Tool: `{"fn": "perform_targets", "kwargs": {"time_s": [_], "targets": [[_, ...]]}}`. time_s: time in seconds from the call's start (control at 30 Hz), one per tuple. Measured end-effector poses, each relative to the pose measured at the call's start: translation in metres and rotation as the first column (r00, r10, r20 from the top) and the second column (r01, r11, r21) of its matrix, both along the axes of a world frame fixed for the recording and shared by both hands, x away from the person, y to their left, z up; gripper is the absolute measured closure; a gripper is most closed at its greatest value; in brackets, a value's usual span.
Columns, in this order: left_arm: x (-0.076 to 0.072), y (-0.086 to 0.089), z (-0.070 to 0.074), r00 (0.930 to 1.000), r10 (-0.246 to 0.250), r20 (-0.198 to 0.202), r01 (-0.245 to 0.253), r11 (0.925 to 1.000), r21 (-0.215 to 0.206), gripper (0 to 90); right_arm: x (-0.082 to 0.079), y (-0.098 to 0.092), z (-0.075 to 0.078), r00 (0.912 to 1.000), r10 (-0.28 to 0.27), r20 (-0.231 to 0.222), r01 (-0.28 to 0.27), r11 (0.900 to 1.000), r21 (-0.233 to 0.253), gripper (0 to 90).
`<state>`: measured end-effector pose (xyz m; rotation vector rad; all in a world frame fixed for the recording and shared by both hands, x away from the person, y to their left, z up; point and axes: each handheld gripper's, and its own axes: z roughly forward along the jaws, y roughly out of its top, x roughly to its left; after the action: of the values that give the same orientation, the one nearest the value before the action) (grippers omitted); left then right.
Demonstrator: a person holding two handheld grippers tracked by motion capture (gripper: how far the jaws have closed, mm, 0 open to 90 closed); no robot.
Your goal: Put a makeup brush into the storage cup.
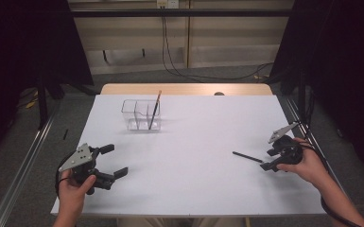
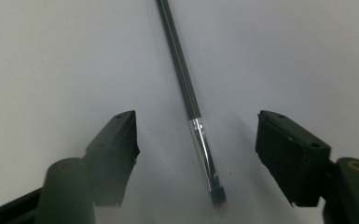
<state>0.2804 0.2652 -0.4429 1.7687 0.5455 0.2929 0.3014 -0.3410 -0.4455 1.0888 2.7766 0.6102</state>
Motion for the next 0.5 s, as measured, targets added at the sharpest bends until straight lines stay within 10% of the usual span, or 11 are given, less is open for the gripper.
{"fn": "perform_targets", "kwargs": {"time_s": [0.5], "targets": [[0.0002,-0.0014,-0.0008,1.0000,-0.007,-0.004,0.007,1.0000,0.006,0.0,0.0009,-0.0022,-0.0018,0.9973,0.017,-0.072,-0.018,1.000,-0.024,51.3]]}}
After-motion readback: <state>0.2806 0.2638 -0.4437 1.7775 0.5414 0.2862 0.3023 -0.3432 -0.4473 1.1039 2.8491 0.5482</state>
